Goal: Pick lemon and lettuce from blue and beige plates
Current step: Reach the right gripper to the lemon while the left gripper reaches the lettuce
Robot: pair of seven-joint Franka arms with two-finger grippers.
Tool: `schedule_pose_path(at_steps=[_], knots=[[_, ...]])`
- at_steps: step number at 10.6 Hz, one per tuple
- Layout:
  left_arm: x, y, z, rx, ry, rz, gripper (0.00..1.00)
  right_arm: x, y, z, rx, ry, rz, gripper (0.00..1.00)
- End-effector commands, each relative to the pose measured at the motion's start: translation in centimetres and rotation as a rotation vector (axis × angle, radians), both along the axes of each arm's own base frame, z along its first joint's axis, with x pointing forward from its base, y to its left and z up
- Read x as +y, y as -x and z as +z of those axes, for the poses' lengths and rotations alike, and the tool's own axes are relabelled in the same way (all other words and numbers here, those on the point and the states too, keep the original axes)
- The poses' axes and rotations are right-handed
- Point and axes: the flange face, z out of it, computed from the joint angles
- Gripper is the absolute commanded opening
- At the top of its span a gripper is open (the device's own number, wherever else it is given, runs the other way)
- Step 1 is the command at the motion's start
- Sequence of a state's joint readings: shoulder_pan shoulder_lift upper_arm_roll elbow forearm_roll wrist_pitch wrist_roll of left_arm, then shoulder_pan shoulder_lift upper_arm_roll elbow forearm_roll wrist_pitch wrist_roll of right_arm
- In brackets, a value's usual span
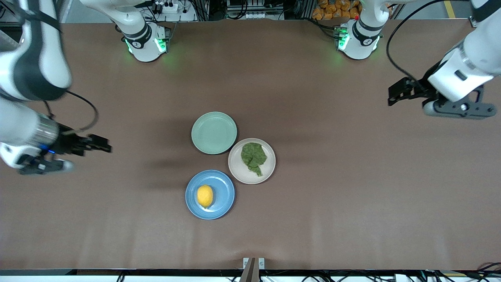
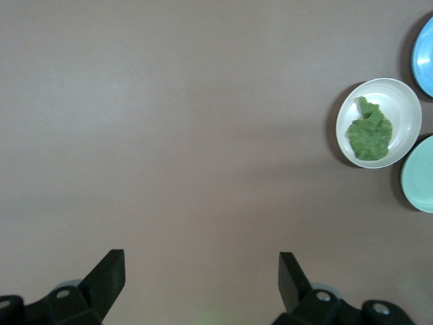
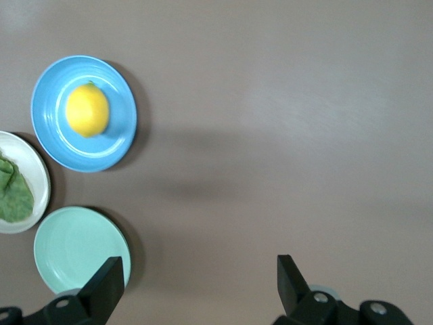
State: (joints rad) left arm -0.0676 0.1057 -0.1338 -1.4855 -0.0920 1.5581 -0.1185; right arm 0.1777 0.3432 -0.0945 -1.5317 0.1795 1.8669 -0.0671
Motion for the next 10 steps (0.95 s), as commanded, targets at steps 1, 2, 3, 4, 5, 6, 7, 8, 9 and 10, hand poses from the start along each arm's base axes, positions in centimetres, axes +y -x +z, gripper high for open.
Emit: schedule_pose_path(at_steps=[1, 2, 3, 4, 5, 6, 7, 8, 9, 10], knots=[[-3.8, -1.7, -2.8, -0.002, 0.037, 0.016, 1.0, 6.1, -1.8, -3.8, -0.064, -0.018, 0.043, 1.0], [-6.8, -2.1, -4.4, -0.001, 0.036, 0.033, 1.0, 8.4, -2.4, -5.5, -0.098, -0.057, 0.042, 1.0], [-8.8, -2.6, -6.5, 0.015, 0.031, 0.055, 1.0, 10.1, -3.0, -7.4, -0.131, -0.085, 0.032, 1.0], [-10.9, -2.7, -8.1, 0.027, 0.03, 0.053, 1.0, 11.3, -3.5, -8.6, -0.163, -0.124, 0.01, 1.0], [-12.9, -2.9, -9.3, 0.013, 0.041, 0.068, 1.0, 12.7, -3.7, -9.9, -0.178, -0.16, -0.008, 1.0], [-15.2, -3.1, -11.0, 0.011, 0.045, 0.086, 1.0, 13.9, -3.8, -11.3, -0.194, -0.171, -0.013, 1.0], [-16.9, -3.3, -12.5, 0.004, 0.054, 0.109, 1.0, 15.3, -4.0, -12.8, -0.221, -0.167, -0.018, 1.0], [-18.2, -3.6, -14.0, 0.001, 0.072, 0.136, 1.0, 16.9, -4.1, -14.0, -0.255, -0.167, -0.026, 1.0], [-19.3, -4.1, -15.3, 0.004, 0.119, 0.157, 1.0, 18.0, -4.2, -15.2, -0.285, -0.167, -0.036, 1.0], [-21.6, -3.7, -16.8, -0.007, 0.133, 0.138, 1.0, 18.7, -4.1, -16.1, -0.308, -0.166, -0.039, 1.0]])
